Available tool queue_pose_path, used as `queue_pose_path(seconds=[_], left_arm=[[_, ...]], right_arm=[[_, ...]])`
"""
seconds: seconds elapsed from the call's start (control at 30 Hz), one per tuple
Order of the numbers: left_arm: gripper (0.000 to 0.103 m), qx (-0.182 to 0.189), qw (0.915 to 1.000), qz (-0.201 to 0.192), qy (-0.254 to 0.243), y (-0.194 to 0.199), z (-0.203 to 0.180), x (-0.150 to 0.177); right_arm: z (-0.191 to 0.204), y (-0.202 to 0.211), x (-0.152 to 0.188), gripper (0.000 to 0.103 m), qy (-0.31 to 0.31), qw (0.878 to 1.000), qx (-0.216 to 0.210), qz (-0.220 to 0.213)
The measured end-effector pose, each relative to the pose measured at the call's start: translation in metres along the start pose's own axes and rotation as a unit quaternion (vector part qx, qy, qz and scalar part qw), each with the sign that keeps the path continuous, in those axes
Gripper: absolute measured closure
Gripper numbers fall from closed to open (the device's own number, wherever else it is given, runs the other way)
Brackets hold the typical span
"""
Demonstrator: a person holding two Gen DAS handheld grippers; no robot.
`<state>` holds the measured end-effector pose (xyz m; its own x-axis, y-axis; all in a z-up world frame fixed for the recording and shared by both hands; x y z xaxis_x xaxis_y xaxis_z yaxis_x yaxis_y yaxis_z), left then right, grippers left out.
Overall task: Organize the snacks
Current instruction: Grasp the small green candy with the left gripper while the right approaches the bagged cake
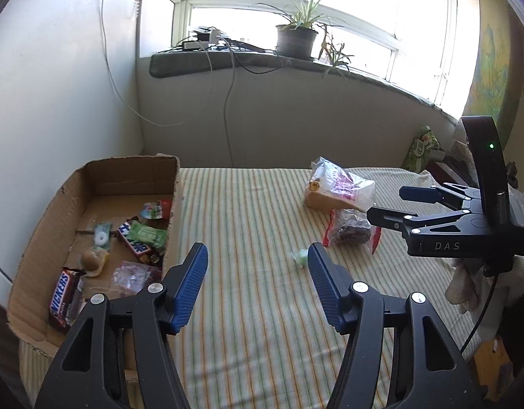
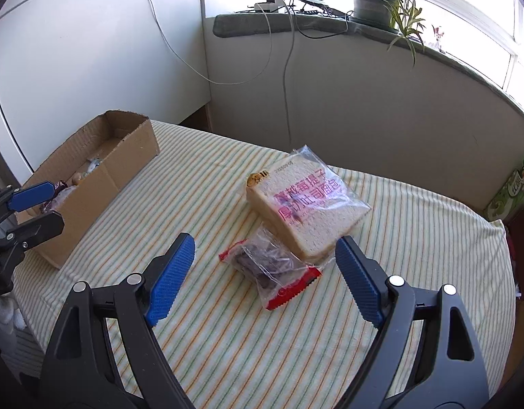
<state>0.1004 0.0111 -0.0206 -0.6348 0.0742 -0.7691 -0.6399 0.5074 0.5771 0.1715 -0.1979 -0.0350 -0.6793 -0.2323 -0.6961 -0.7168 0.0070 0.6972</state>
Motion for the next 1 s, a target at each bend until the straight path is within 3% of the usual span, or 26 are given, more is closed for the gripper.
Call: queue_pose_path(seconds=[0.2,0.5,0.57,0.73,0.83,1.0], left_arm=[[0.054,0.027,0.9989,0.036,-0.005,-0.033,-0.016,0.006],[0.057,0.036,0.9968,0.071,-0.005,-0.064,-0.021,0.010],[0.057,0.036,0.9963,0.077,-0.006,-0.070,-0.022,0.010],[0.057,0.040,0.9952,0.088,-0.012,-0.082,-0.024,0.009],[0.057,0.043,0.9944,0.095,-0.017,-0.088,-0.025,0.009],[0.057,0.036,0.9936,0.103,-0.026,-0.100,-0.024,0.008]], right_arm=[[-0.007,-0.012,0.016,0.016,0.011,0.999,-0.030,0.013],[-0.017,-0.037,0.024,0.017,0.003,0.996,-0.078,0.036],[-0.016,-0.042,0.025,0.024,0.003,0.995,-0.091,0.043],[-0.015,-0.047,0.027,0.027,0.008,0.994,-0.096,0.048],[-0.014,-0.044,0.029,0.042,0.012,0.991,-0.118,0.058],[-0.011,-0.040,0.031,0.043,0.032,0.993,-0.100,0.053]])
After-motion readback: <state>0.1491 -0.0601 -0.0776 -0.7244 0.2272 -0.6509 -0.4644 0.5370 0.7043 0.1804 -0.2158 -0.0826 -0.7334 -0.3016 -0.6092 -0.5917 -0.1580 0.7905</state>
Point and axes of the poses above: each gripper's, at about its wrist camera, not at the fingertips, and y roughly against the way its jaws point, z to its left, x to its underside, the point moved 1 cm from there along -y, roughly the way its jaws point, and after that the axes turned 14 degrees about x, right-handed, at the moved point
